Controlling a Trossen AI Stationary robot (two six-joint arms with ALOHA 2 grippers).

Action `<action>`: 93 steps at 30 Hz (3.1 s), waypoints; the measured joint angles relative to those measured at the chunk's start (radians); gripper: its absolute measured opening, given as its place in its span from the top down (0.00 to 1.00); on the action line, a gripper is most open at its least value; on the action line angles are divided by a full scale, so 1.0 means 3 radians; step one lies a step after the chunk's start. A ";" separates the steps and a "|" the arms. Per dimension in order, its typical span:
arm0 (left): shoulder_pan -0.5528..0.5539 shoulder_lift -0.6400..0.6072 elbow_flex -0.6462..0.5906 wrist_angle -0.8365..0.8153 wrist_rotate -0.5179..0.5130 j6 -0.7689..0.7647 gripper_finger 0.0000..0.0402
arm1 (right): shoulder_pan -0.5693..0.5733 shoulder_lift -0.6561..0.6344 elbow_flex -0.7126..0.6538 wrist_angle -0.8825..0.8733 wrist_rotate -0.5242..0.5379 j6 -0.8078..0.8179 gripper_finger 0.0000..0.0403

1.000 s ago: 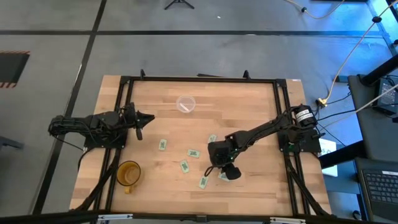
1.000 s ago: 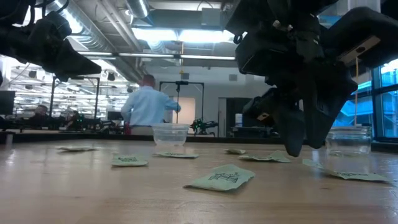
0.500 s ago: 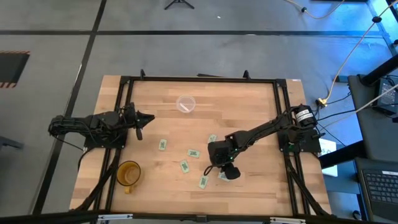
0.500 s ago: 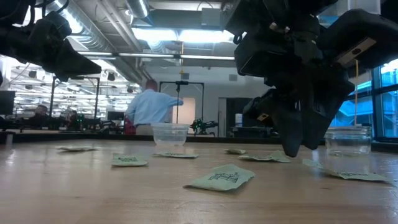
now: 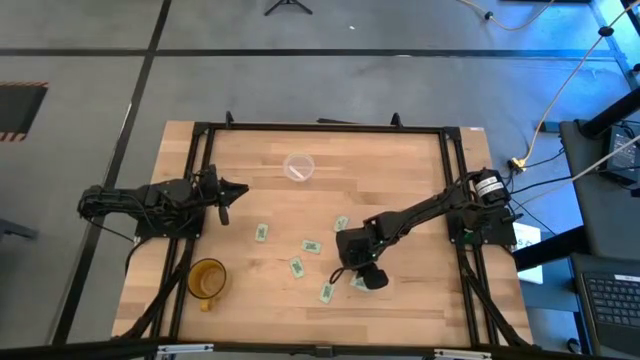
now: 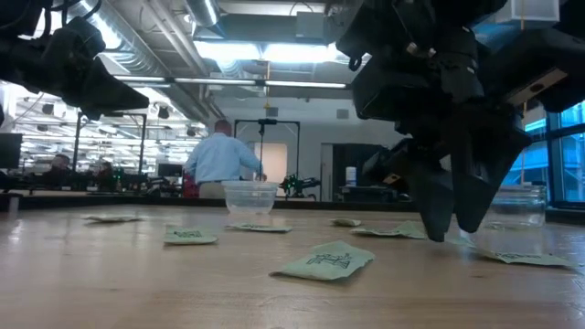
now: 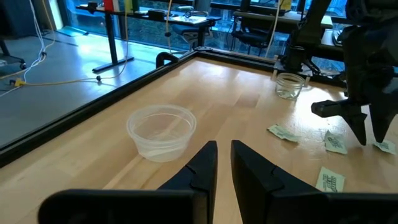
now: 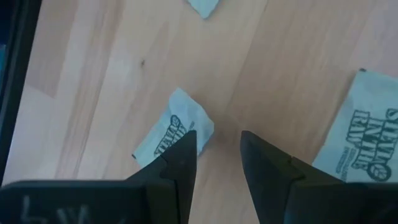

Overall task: Pick and place Stevia / Truvia into bins
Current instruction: Put the stevia packet into the transparent container

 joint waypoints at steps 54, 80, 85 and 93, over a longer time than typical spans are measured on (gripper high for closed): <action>0.0000 0.0001 0.0000 0.0000 -0.0013 -0.0013 0.90 | -0.0227 0.0165 0.1101 -0.1539 -0.0260 0.0181 1.00; -0.0001 0.0001 -0.0001 0.0005 -0.0125 -0.0062 0.90 | -0.1133 -0.2108 0.1137 -0.3200 0.0985 0.1138 1.00; -0.0001 0.0001 0.0001 0.0004 -0.0126 -0.0062 0.90 | -0.1315 -0.2522 0.0451 -0.2827 0.0836 0.1136 1.00; -0.0001 0.0001 0.0001 0.0004 -0.0250 -0.0062 0.89 | -0.1445 -0.2714 -0.0534 -0.2197 0.0591 0.1276 1.00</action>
